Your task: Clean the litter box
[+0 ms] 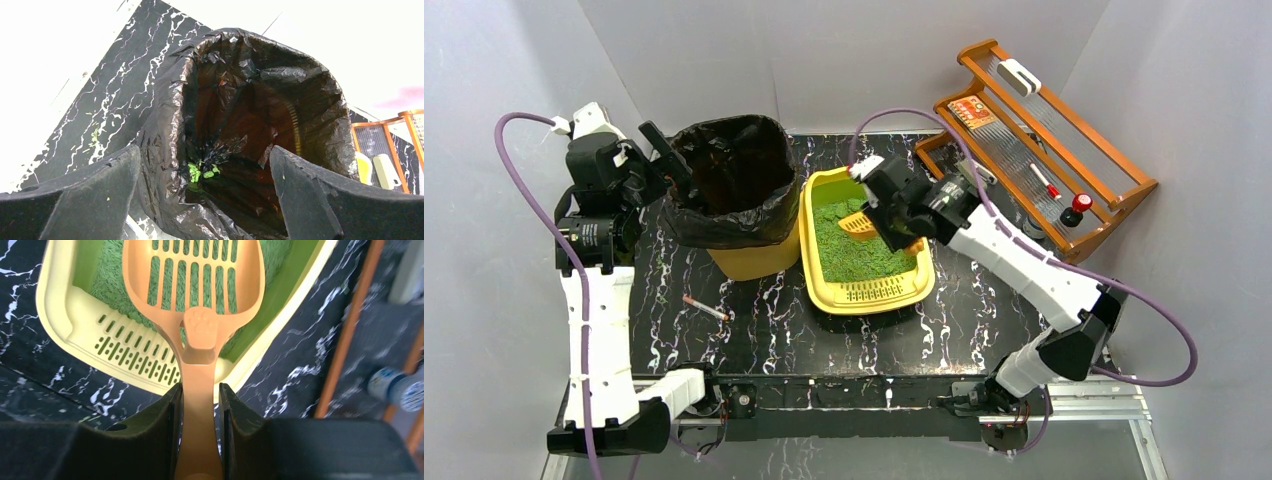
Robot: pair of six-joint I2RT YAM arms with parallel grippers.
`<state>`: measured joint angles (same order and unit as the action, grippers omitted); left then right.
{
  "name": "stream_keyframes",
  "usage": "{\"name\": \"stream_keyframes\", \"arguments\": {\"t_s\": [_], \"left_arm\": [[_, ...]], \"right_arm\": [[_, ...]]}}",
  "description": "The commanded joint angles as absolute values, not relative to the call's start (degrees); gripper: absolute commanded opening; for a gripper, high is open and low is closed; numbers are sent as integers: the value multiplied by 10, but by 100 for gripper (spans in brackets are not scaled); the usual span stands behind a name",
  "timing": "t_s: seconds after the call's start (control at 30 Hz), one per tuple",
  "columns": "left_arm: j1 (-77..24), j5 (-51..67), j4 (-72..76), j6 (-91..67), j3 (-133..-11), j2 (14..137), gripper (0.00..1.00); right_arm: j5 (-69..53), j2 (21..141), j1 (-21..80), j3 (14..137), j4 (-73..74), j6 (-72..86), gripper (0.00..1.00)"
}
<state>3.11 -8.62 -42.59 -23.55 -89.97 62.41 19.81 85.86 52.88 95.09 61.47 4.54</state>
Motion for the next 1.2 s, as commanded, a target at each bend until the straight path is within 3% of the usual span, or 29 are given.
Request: {"name": "stream_keyframes", "arguments": {"t_s": [0.0, 0.3, 1.17], "left_arm": [[23, -99, -429, -222, -919, 614, 98], [13, -111, -429, -216, -922, 613, 98], [8, -134, -430, -206, -921, 604, 98]], "right_arm": [[93, 878, 454, 966, 667, 121, 1], [115, 939, 427, 970, 708, 152, 0], [134, 984, 406, 931, 647, 171, 0]]}}
